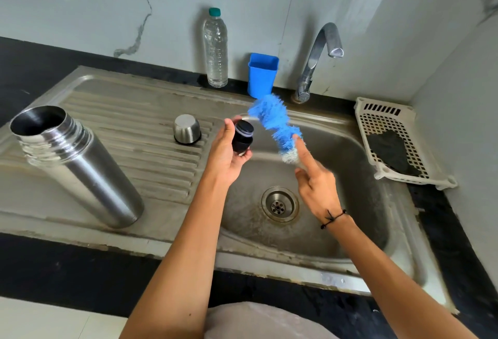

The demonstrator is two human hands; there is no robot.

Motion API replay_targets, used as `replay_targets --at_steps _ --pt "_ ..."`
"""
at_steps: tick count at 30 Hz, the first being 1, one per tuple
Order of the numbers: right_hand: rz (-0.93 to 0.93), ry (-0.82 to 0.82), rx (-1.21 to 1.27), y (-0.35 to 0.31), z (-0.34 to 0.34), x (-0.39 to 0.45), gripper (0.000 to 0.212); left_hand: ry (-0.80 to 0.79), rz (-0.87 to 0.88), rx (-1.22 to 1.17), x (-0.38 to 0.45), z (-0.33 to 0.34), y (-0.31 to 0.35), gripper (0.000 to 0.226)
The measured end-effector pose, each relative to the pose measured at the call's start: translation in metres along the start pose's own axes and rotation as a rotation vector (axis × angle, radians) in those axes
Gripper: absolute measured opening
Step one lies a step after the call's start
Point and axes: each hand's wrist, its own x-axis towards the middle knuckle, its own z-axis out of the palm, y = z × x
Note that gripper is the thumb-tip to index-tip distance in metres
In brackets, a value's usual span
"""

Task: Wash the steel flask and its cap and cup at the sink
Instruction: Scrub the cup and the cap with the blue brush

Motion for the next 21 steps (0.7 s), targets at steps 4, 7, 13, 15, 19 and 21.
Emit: replay_targets --at_steps 4,7,13,15,19,21 --pt "-0.111 -0.062 -0.119 -0.004 0.005 0.000 0.077 0.002 -0.053 -0.030 -0.001 0.004 -0.003 0.035" --pt "-0.043 -0.013 -0.100 0.010 0.003 0.001 0.081 0.014 -0.062 -0.035 -0.001 0.001 -0.002 0.035" --pt "-0.184 -0.097 -0.225 -0.002 -0.002 0.003 0.065 0.067 -0.023 0.023 -0.001 0.005 0.002 0.032" --pt "-0.131 -0.110 -0.241 0.003 -0.002 0.006 0.070 0.137 0.033 0.177 -0.001 0.004 -0.001 0.038" --pt "-0.151 -0.096 -0.223 0.006 -0.004 0.004 0.067 0.213 0.124 0.269 -0.001 0.001 -0.004 0.031" --pt "-0.159 -0.127 -0.228 0.005 -0.002 0.002 0.064 0.214 0.157 0.270 0.001 0.000 -0.002 0.031"
